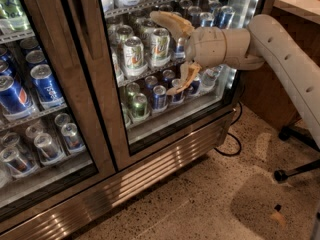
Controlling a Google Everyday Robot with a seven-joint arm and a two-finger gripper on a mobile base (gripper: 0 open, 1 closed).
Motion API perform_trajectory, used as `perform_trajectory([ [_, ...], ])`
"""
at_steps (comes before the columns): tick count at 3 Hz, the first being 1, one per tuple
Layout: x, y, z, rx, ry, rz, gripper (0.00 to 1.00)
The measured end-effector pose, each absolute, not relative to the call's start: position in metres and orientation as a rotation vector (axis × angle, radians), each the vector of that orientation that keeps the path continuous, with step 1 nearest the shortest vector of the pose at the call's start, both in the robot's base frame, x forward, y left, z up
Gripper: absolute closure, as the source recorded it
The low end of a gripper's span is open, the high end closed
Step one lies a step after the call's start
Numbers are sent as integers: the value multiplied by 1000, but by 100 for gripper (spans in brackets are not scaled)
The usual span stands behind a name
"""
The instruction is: Open right fridge door
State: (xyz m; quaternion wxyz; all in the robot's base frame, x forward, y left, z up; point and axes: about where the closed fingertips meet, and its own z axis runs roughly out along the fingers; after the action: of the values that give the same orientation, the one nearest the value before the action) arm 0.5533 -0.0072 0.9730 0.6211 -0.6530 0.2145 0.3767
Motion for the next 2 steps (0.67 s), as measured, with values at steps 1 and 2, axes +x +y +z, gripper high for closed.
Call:
perform_trajectory([
  [1,578,11,976,-1513,440,913,0],
  [2,578,15,977,-1517,430,924,16],
])
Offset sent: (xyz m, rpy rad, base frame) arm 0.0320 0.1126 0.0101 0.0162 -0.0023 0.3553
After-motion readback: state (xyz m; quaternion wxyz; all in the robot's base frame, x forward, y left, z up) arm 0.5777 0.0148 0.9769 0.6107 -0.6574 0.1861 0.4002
